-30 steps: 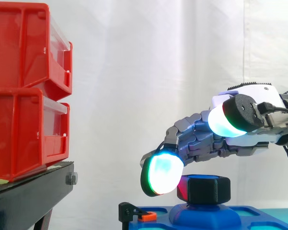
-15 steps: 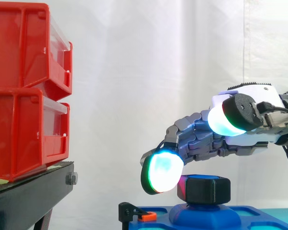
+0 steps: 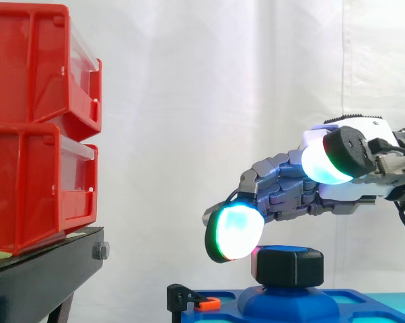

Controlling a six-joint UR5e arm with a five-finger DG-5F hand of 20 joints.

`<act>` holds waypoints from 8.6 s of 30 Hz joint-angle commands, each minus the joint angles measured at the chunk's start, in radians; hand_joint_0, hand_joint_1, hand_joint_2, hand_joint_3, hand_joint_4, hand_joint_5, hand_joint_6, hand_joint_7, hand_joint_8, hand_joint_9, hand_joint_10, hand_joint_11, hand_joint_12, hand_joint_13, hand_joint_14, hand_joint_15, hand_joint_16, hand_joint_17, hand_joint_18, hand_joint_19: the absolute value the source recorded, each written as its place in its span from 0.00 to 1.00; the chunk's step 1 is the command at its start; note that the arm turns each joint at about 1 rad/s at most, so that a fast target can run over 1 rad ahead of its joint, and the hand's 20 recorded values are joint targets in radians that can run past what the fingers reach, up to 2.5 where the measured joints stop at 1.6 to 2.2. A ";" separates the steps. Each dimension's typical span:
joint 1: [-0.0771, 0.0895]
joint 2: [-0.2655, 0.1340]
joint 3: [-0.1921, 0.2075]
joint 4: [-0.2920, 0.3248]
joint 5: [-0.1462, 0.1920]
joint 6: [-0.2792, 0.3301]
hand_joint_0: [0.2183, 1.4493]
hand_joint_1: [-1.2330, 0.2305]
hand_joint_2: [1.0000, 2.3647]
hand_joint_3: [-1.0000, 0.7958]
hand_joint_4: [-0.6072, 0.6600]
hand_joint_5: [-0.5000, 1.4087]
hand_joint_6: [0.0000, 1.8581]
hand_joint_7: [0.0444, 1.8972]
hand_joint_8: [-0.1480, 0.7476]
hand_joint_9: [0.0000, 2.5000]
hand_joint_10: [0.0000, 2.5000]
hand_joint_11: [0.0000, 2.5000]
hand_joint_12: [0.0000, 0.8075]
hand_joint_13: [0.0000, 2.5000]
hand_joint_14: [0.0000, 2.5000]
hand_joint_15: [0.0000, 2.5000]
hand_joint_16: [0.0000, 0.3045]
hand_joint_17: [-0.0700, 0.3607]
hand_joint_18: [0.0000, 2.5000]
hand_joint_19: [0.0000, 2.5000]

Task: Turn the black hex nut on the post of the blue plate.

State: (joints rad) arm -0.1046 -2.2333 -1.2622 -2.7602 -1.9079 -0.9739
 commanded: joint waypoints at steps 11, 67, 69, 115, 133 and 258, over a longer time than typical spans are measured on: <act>-0.024 0.001 0.000 0.001 -0.040 -0.002 0.24 0.65 0.00 0.28 0.65 0.16 0.27 0.41 0.44 0.11 0.00 0.00 0.43 0.07 0.00 0.01 0.15 0.41 0.03 0.09; 0.023 0.000 0.104 -0.119 0.010 -0.029 0.24 0.65 0.00 0.28 0.64 0.15 0.27 0.39 0.44 0.11 0.00 0.00 0.43 0.07 0.00 0.00 0.15 0.41 0.03 0.09; 0.029 0.000 0.095 -0.118 0.023 -0.026 0.24 0.65 0.00 0.28 0.65 0.15 0.27 0.39 0.44 0.11 0.00 0.00 0.43 0.07 0.00 0.00 0.15 0.41 0.03 0.09; 0.052 0.000 0.043 -0.090 0.058 -0.009 0.24 0.65 0.00 0.28 0.64 0.15 0.27 0.39 0.44 0.11 0.00 0.00 0.43 0.07 0.00 0.01 0.15 0.41 0.03 0.09; 0.048 0.000 0.041 -0.091 0.055 -0.016 0.24 0.65 0.00 0.28 0.64 0.15 0.27 0.40 0.44 0.11 0.00 0.00 0.43 0.07 0.00 0.01 0.15 0.41 0.03 0.09; 0.071 0.000 -0.009 -0.007 0.059 -0.043 0.24 0.66 0.00 0.28 0.70 0.16 0.27 0.48 0.43 0.05 0.00 0.00 0.44 0.00 0.00 0.00 0.16 0.42 0.00 0.05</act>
State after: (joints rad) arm -0.0312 -2.2335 -1.2717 -2.7668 -1.8475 -1.0159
